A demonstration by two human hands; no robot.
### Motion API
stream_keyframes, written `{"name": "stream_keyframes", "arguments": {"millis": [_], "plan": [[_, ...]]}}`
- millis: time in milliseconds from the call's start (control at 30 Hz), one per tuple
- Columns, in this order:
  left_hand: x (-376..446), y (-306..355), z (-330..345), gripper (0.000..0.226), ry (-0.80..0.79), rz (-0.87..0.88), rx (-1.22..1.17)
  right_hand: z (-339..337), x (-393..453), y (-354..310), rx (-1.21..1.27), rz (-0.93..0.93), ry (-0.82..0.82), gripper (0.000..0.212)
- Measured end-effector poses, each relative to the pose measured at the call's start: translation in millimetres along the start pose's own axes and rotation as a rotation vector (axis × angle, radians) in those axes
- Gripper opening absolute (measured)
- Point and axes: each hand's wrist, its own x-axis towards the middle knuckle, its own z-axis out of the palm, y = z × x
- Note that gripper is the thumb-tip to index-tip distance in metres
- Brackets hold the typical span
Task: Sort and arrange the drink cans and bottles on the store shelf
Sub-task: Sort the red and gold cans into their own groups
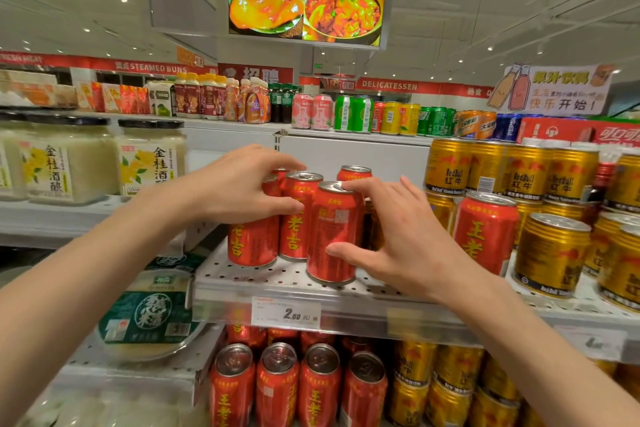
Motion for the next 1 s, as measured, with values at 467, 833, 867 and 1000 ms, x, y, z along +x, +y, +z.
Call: {"name": "stream_keyframes", "arguments": {"millis": [467, 833, 867, 1000], "plan": [[59, 4, 12, 0.053, -0.066, -0.055, 0.089, -4, -2, -2, 0.07, 0.032, -0.005, 0.077], [-9, -19, 4, 0.039, 0.187, -0.027, -0.156, -1, 18, -12, -0.073, -0.022, -0.031, 0.08], [-12, -18, 6, 0.041, 0.195, -0.019, -0.166, 2, 22, -16, -0.119, -0.025, -0.023, 0.081], [-15, -11, 12, 0.057, 0.183, 0.025, -0.105, -1, 28, -17, -0.202, -0.061, -0.102, 0.093]]}}
